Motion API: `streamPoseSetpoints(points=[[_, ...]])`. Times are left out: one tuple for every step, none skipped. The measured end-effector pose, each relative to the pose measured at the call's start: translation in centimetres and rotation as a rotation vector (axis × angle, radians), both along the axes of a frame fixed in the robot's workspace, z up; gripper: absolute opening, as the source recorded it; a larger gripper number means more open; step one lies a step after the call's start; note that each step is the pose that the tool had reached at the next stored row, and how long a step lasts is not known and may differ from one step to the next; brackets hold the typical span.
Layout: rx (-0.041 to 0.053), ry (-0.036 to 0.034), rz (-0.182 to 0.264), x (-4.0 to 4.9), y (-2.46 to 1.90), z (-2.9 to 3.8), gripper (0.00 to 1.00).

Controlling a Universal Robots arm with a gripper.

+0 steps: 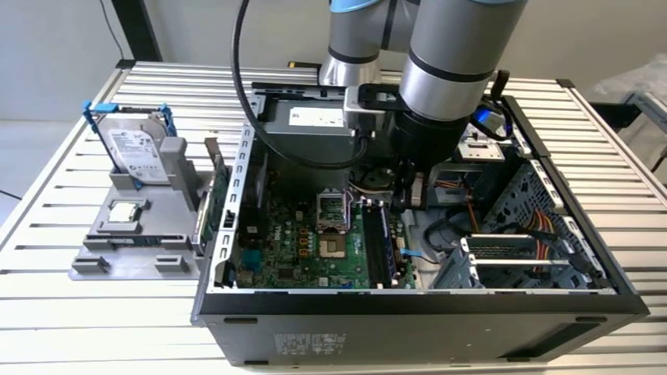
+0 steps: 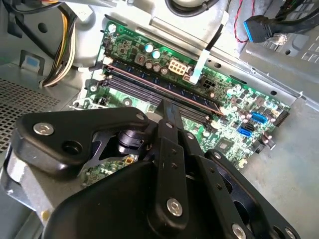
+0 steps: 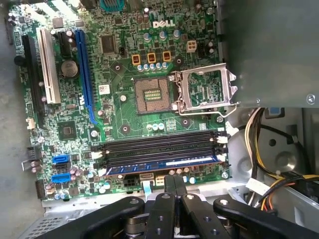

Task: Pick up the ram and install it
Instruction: 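Press down the ram until it locks into place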

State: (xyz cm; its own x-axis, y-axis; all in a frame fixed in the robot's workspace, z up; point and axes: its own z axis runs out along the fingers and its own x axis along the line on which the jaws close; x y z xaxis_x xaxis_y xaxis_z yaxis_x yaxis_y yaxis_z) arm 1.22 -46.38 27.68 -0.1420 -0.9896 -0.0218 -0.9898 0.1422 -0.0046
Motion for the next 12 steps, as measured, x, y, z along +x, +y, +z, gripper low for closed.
streamPoseSetpoints(points=[[0.0, 0.0001, 0.0, 0.0, 0.0, 0.01, 0.0], [-0.0004, 0.0004, 0.0, 0.0, -0.01, 0.02, 0.0], [-0.0003, 0.0005, 0.0, 0.0, 0.0, 0.02, 0.0], [-0.0003, 0.0007, 0.0, 0.0, -0.01, 0.02, 0.0], [-0.0004, 0.001, 0.0, 0.0, 0.0, 0.04, 0.0], [-0.0009, 0.0015, 0.0, 0.0, -0.01, 0.11, 0.0], [-0.0009, 0.002, 0.0, 0.0, -0.01, 0.22, 0.0], [-0.0005, 0.0023, 0.0, 0.0, -0.01, 0.35, 0.0], [-0.0005, 0.0027, 0.0, 0.0, 0.0, 0.51, 0.0], [-0.0006, 0.0028, 0.0, 0.0, -0.01, 0.62, 0.0], [-0.0004, 0.0028, 0.001, 0.0, -0.01, 0.69, 0.0], [-0.0004, 0.0028, 0.001, 0.0, 0.0, 0.75, 0.0]])
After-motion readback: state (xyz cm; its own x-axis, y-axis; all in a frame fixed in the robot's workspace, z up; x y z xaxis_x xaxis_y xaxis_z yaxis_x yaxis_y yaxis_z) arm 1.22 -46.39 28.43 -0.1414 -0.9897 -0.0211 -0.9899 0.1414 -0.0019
